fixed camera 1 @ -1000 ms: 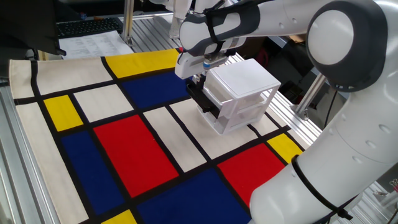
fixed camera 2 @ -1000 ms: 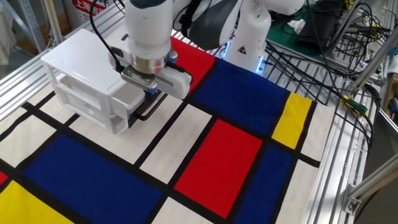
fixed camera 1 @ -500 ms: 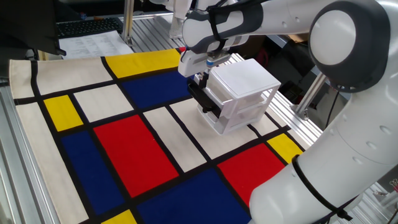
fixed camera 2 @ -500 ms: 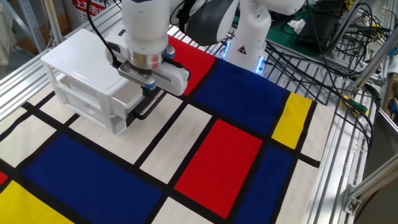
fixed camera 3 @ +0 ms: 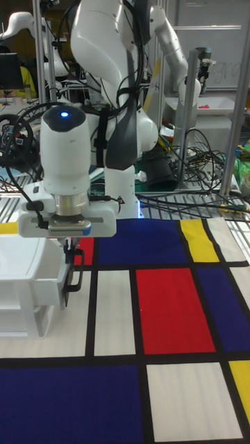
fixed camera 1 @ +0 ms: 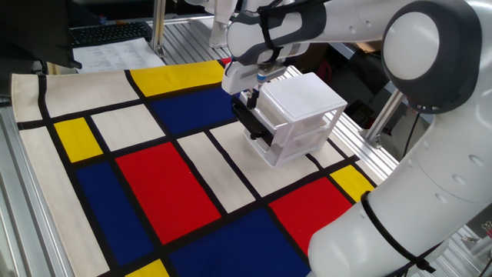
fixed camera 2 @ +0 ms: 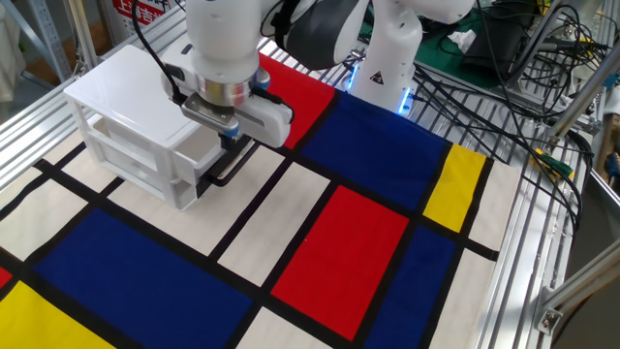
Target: Use the gripper to push and close the drawer
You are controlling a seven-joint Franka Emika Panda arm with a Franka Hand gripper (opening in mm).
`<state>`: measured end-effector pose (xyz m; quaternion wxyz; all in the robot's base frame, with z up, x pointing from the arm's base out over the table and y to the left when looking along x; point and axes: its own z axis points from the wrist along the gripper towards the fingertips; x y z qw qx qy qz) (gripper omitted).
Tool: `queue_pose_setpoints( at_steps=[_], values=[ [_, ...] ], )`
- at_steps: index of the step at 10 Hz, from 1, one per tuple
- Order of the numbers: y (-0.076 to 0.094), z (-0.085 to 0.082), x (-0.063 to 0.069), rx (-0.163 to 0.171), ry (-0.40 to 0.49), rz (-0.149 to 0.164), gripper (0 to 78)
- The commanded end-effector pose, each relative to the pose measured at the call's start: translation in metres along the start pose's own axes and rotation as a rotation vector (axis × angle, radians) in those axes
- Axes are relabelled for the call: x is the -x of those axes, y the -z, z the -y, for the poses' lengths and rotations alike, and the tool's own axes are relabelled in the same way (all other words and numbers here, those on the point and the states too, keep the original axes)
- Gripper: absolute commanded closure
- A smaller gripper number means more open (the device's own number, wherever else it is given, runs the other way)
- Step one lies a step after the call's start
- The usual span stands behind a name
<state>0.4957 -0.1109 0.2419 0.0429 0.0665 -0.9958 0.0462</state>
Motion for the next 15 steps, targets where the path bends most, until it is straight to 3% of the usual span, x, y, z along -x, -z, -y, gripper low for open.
queue_pose_setpoints(
  at_steps=[1,15],
  values=[
    [0.013,-0.026,0.003,0.02,-0.038,-0.008,77.6],
    [-0.005,-0.003,-0.004,0.011,-0.019,-0.008,77.6]
  ],
)
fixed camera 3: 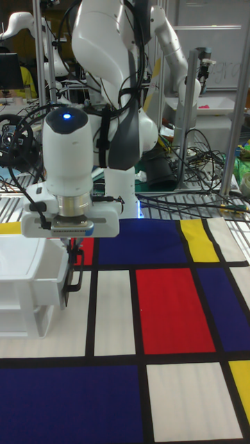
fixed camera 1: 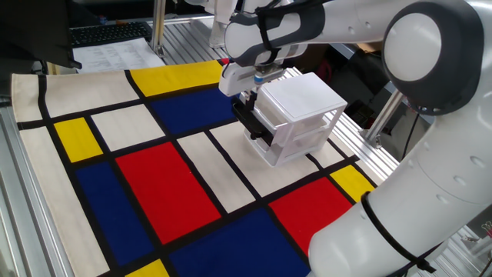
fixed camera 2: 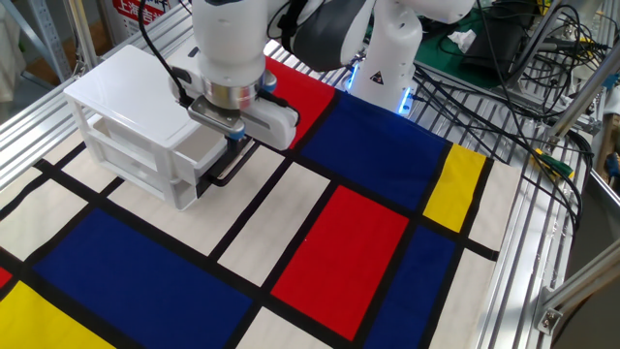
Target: Use the gripper to push and close the drawer
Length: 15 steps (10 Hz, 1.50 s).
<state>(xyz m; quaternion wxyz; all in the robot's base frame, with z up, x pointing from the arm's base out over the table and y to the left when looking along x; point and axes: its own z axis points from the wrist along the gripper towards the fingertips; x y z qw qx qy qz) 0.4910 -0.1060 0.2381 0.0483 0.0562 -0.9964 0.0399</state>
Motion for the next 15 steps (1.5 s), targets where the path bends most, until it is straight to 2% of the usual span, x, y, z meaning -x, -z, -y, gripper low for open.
queue_pose_setpoints(
  at_steps=[1,7,13,15],
  values=[
    [-0.002,0.005,0.0,-0.006,0.003,0.003,77.6],
    [-0.008,0.018,-0.003,-0.02,0.013,0.014,77.6],
    [-0.008,0.042,-0.001,-0.029,0.047,0.018,77.6],
    [-0.004,0.051,0.003,-0.047,0.063,0.016,77.6]
  ],
)
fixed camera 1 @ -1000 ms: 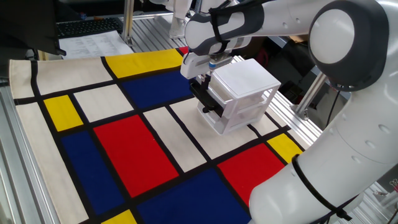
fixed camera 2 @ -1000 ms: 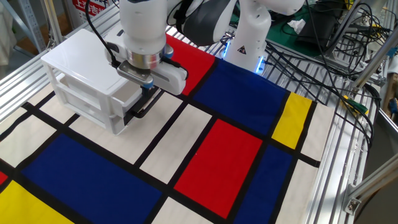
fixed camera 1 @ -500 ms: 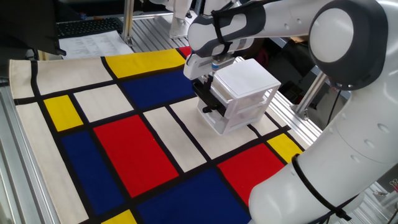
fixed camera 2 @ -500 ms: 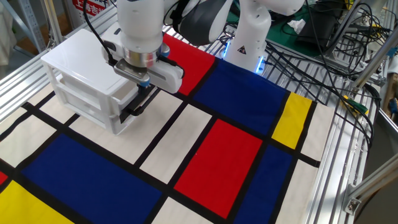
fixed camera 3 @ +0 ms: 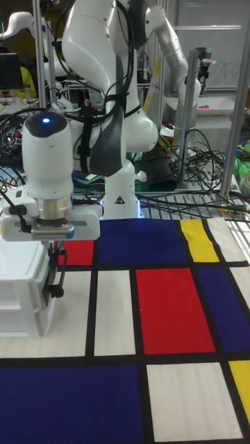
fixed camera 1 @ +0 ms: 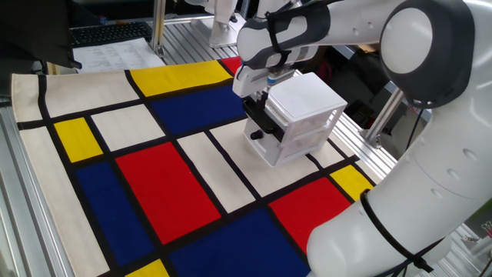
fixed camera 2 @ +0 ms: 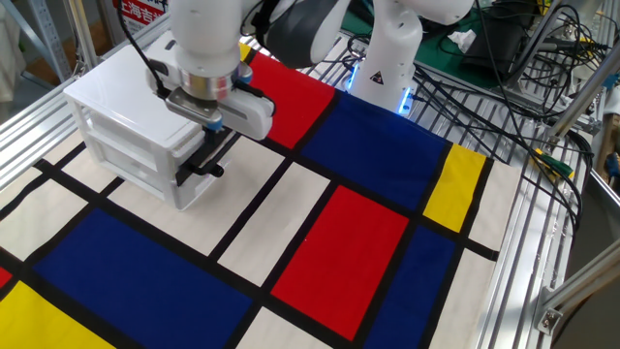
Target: Use the gripper to push and close the drawer
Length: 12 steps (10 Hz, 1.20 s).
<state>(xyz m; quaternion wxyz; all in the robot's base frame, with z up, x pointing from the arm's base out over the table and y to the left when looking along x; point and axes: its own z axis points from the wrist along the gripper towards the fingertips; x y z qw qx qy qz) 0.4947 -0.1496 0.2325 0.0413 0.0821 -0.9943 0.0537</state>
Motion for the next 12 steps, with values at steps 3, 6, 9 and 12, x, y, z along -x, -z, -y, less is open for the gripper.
queue_pose_setpoints(
  at_steps=[3,6,9,12],
  values=[
    [0.0085,0.0175,0.0071,-0.033,0.03,-0.002,77.6],
    [0.0086,0.0179,0.0073,-0.085,0.038,-0.006,77.6],
    [0.0086,0.0176,0.0074,-0.096,0.038,-0.005,77.6],
    [0.0123,0.0101,0.0109,-0.068,0.01,-0.003,77.6]
  ],
)
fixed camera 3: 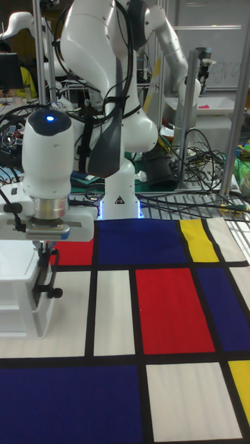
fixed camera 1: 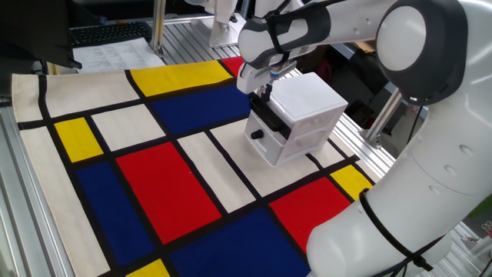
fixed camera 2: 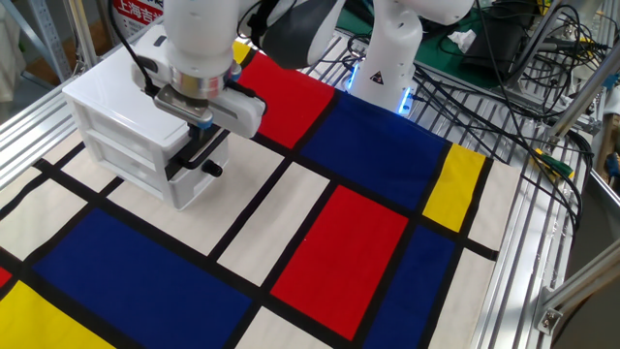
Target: Use the gripper to push and close the drawer
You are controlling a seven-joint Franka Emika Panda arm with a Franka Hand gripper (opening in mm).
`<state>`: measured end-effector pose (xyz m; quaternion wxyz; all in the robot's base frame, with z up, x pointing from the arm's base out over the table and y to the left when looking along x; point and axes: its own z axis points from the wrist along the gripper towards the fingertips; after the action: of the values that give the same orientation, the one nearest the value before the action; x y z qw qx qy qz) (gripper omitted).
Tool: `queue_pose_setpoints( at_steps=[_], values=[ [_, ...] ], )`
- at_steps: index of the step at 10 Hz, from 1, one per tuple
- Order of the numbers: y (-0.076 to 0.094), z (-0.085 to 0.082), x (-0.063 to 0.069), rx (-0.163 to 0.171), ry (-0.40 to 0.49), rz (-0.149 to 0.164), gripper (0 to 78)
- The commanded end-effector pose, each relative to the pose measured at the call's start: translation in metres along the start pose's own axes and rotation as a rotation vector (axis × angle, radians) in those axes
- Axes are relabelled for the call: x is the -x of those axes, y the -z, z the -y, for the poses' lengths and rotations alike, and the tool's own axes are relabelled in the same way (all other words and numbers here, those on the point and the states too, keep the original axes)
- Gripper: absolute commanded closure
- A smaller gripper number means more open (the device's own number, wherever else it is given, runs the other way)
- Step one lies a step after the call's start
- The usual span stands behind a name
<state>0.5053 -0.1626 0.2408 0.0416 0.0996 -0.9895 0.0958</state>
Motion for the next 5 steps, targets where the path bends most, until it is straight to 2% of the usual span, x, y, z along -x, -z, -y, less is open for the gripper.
queue_pose_setpoints(
  at_steps=[1,2,3,4,5],
  values=[
    [0.009,-0.011,0.006,0.025,-0.028,-0.005,77.6],
    [0.012,-0.016,0.008,0.026,-0.031,-0.01,77.6],
    [0.021,-0.029,0.013,0.032,-0.042,-0.017,77.6],
    [0.022,-0.031,0.014,0.034,-0.044,-0.017,77.6],
    [0.037,-0.053,0.019,0.07,-0.055,-0.011,77.6]
  ],
)
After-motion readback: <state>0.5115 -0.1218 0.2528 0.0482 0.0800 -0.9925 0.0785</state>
